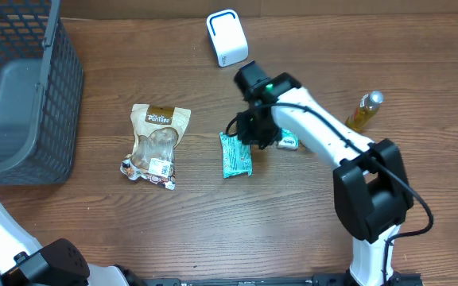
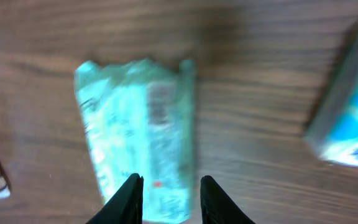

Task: Scan the item barcode
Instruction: 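Move the right gripper left toward the snack bag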

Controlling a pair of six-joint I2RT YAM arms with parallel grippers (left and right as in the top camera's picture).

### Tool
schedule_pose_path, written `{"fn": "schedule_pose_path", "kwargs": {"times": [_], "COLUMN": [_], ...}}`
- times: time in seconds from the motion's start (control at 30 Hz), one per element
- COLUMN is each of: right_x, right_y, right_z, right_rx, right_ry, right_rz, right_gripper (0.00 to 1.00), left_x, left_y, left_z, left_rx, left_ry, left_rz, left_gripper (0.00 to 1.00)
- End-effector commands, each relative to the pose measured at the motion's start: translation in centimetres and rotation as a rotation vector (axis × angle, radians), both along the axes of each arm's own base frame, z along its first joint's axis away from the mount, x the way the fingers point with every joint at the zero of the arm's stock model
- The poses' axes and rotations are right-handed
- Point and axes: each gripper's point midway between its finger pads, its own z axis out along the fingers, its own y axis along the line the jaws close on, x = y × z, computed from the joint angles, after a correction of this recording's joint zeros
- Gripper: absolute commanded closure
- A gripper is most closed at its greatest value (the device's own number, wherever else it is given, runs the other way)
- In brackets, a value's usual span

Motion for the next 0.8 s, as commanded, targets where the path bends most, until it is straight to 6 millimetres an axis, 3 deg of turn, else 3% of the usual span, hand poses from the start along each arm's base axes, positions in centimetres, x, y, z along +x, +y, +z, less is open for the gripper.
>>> {"fn": "schedule_pose_path", "kwargs": {"times": [0.0,0.27,0.47,0.57,0.77], "right_x": [-1.2,-2.5,-2.7,-2.1,-0.3], "right_y": [2.7,5.2,4.9,3.5,-0.5], "right_z": [0.5,-0.6,-3.2,-4.0,-3.2], "right_rx": [0.01,-0.1,-0.194,-0.28,-0.459], "right_ry": [-0.035,-0.14,-0.135,-0.158,-0.221], "right_rz": [0.077,0.181,0.205,0.201,0.17], "right_gripper": [0.72,0.69,0.69,0.69,0.69], "left_x": [0.2,0.2,0.2,0.2,0.2], "left_y": [0.0,0.0,0.0,0.0,0.0], "left_z": [0.5,0.5,0.5,0.5,0.5], "left_rx": [0.014,0.014,0.014,0.014,0.014], "left_ry": [-0.004,-0.004,-0.004,-0.004,-0.004], "left_rz": [-0.019,-0.019,-0.019,-0.019,-0.019], "left_gripper": [0.0,0.0,0.0,0.0,0.01]}}
